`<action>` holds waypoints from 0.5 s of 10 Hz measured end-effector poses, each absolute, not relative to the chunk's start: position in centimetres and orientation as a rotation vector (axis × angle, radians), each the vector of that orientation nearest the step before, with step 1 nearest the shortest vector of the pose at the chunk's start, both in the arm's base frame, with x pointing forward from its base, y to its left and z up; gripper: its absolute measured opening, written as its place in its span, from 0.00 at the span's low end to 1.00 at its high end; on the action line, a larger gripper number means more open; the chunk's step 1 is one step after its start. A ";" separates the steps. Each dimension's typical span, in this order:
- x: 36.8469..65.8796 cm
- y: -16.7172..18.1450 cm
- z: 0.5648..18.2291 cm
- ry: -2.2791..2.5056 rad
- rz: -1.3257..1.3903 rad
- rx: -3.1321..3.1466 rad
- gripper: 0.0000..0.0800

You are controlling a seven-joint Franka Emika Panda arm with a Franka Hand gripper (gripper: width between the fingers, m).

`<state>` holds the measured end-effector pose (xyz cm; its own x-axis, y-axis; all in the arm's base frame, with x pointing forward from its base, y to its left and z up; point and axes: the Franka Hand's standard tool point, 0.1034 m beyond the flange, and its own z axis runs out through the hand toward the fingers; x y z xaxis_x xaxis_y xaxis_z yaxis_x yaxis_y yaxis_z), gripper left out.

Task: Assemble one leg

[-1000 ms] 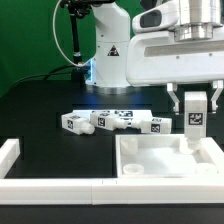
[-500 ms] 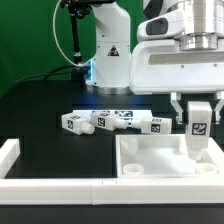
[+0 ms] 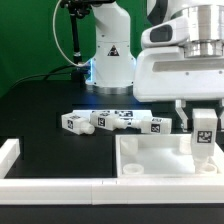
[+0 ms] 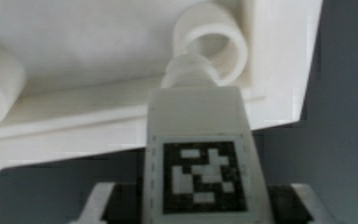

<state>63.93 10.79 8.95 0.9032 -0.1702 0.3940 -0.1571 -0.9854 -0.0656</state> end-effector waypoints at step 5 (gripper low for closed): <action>63.5 11.2 7.8 0.266 -0.641 -3.028 0.36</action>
Offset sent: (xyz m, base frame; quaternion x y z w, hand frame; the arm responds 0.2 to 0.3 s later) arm -0.0088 0.0069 -0.0118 -0.0128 0.0193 0.0111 0.9997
